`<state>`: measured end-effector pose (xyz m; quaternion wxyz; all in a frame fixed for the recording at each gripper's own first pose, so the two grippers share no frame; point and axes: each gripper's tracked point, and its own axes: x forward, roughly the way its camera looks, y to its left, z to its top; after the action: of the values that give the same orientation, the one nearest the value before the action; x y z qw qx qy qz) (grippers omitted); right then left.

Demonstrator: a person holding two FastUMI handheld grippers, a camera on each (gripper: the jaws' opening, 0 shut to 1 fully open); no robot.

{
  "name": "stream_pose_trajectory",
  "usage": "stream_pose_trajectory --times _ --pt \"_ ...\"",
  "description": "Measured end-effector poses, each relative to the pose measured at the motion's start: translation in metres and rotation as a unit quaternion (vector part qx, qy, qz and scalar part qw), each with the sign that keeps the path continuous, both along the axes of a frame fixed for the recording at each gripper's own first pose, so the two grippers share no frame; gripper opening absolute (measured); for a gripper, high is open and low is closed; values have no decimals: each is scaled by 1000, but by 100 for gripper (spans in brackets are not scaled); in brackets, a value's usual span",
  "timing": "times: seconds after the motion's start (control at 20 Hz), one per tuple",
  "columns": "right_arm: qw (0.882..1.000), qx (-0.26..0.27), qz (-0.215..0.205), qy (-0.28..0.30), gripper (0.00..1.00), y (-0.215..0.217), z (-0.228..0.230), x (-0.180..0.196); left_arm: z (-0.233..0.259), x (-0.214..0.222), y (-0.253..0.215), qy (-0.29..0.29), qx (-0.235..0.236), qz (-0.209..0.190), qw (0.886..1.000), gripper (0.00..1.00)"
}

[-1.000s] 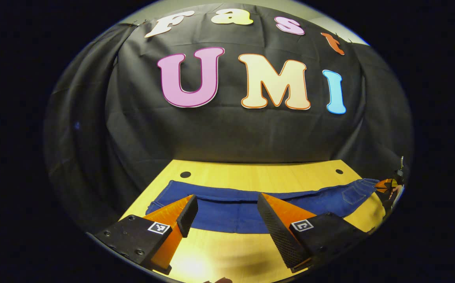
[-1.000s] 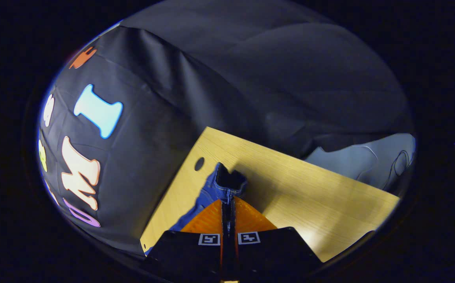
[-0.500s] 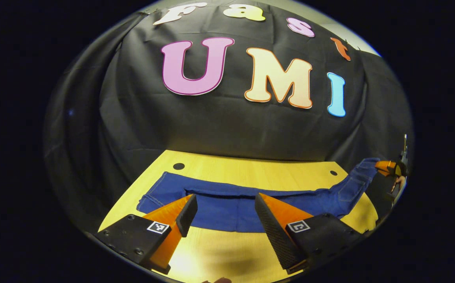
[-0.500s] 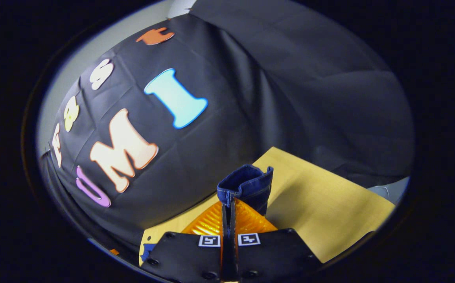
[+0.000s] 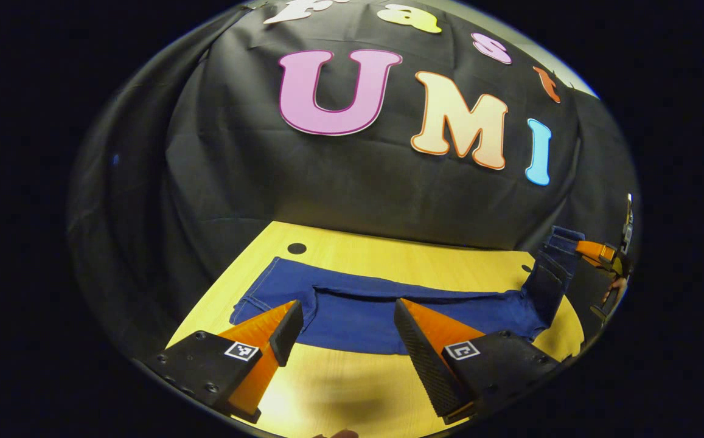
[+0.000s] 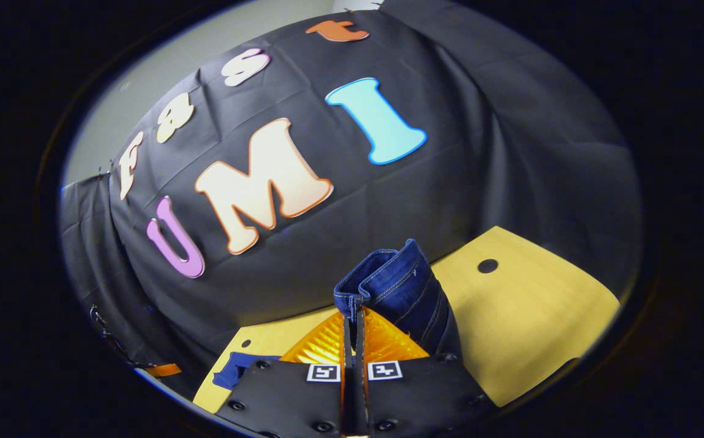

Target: Grasp the waist and the cuffs of the jeans and fold them to make the two legs overlap; first hold the waist and fold one-third of the jeans toward the cuffs, then hold the cuffs and fold the remaining one-third in the same direction to finish folding.

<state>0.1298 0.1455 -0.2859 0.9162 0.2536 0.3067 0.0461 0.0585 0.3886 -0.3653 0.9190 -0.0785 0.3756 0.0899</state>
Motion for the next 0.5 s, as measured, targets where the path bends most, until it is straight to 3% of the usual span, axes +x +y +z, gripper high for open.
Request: stream_pose_trajectory --times 0.25,0.5 --pt "999 14 26 13 2 66 -17 -7 -9 -14 28 9 -12 17 1000 95" --pt "996 27 84 31 2 153 -46 -32 -22 -32 54 31 -24 28 999 95"
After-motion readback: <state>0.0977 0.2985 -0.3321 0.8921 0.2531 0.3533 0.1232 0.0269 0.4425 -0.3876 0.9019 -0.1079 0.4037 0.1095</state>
